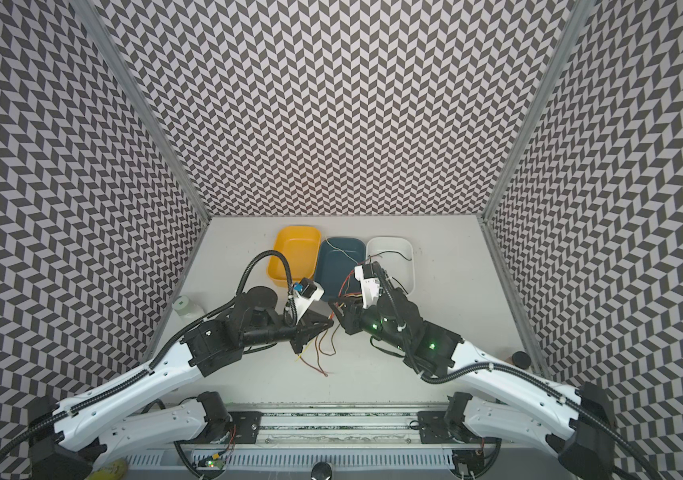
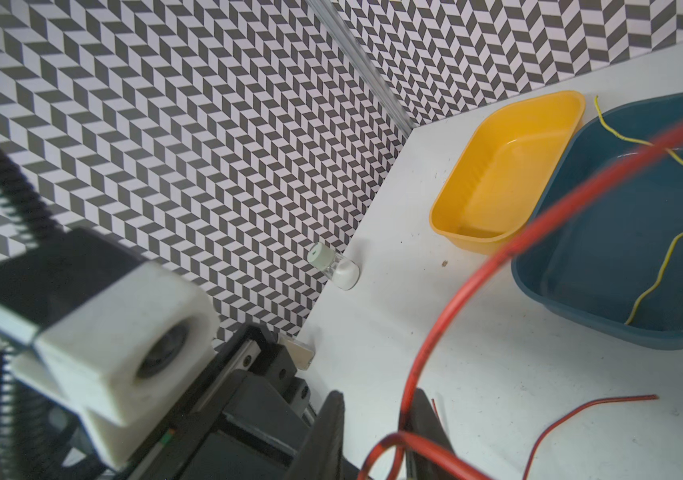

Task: Untangle the cables
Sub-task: 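Close the right gripper on the red wire below the left gripper, then pull the red wire with the right gripper away from the left gripper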

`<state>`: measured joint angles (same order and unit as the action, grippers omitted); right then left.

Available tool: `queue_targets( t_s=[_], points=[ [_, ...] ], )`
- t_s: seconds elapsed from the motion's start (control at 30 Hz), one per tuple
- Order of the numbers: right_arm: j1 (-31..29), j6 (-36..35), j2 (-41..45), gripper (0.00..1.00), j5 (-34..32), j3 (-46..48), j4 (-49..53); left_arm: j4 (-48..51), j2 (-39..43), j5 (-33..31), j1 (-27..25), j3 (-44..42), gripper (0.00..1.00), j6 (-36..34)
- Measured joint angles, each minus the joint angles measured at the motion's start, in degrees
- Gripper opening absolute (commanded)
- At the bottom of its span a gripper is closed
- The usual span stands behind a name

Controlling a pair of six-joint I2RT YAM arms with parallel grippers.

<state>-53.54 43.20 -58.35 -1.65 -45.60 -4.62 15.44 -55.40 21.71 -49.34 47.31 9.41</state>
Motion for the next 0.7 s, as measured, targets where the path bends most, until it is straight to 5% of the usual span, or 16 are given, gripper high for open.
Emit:
queue_targets(
  t_s=[0.1, 0.23, 0.33, 0.7],
  points=[
    [0.0, 0.0, -0.2, 0.06, -0.1, 0.0, 0.5, 0.3, 0.1, 0.0, 0.0, 0.0, 0.06, -0.5],
    [0.0, -0.4, -0.1, 0.0, -0.2, 0.0, 0.6, 0.9, 1.1, 0.2, -0.3, 0.0, 0.39, -1.4],
    [0.0, -1.1, 0.4, 0.0, -0.3, 0.0, 1.0, 1.1, 2.0, 0.5, -0.3, 0.0, 0.54, -1.8],
    [0.0, -4.2, 1.0, 0.0, 4.9, -0.3, 1.2, 2.0, 3.3, 0.2, -0.4, 0.0, 0.52, -2.3]
  ],
)
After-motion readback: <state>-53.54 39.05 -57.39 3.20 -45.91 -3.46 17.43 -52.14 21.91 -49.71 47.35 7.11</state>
